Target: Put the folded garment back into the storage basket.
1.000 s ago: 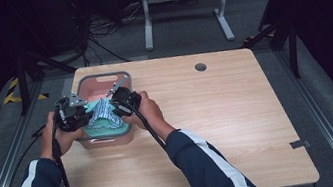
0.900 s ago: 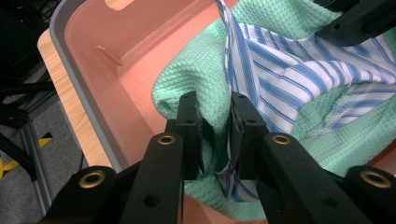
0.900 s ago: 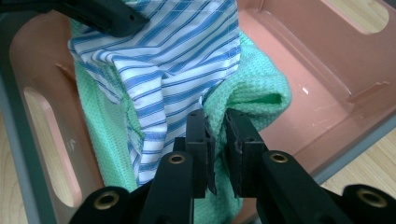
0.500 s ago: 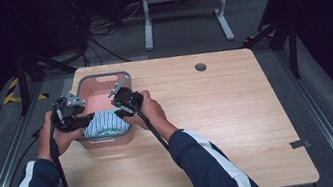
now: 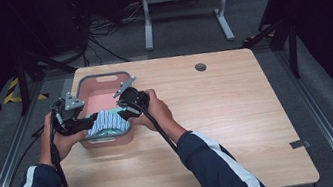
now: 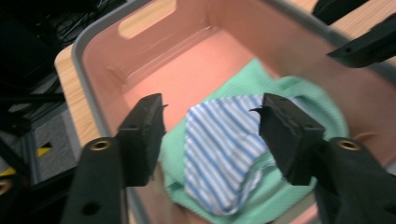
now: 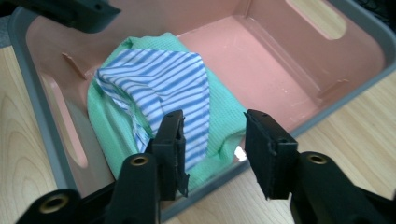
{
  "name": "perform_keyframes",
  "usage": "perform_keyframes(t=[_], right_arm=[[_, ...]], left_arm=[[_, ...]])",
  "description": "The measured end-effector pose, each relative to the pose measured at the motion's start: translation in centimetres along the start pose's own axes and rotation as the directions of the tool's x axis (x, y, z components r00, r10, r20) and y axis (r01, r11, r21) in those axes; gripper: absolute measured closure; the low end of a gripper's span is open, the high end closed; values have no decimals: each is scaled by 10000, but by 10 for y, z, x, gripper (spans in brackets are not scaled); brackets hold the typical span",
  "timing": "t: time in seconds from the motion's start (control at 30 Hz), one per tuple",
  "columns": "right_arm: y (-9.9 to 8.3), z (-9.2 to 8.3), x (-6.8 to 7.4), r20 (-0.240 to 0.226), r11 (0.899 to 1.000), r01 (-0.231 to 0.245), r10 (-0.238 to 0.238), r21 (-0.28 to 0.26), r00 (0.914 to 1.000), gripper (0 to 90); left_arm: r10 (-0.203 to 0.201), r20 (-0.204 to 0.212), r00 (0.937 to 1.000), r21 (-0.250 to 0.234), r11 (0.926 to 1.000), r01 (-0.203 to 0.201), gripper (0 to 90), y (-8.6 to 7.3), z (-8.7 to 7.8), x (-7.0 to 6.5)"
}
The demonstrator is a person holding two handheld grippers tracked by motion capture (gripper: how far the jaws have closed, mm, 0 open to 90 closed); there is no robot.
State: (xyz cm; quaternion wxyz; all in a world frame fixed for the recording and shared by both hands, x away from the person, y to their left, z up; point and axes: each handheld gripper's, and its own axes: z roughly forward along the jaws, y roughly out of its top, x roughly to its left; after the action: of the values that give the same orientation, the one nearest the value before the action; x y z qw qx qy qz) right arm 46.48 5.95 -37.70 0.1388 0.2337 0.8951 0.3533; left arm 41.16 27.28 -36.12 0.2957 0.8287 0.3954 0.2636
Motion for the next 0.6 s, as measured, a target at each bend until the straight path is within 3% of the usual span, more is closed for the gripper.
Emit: perform_keyframes(t=[0.13,0.33,0.37,0.6], right_arm=[[-6,-12,-2,497,9998,142,-135,-126,9987,473],[-20,-36,-13,472,9994,104,-88,-344,9988,386],[-22,-40,-15,551,9990,226,-204,-392,9983,373],[-40,-63,-20,838,9982,599,-589,-93,9947,321]], left_arm=[[275,82,9996,-102,9996,-274,297,4,-6,-15],[430,37,9991,-302,9986,-429,192,8,-11,-31],[666,126,9977,-424,9969,-660,193,10,-15,-38],[1101,244,9936,-512,9927,-1088,205,11,-17,-56]])
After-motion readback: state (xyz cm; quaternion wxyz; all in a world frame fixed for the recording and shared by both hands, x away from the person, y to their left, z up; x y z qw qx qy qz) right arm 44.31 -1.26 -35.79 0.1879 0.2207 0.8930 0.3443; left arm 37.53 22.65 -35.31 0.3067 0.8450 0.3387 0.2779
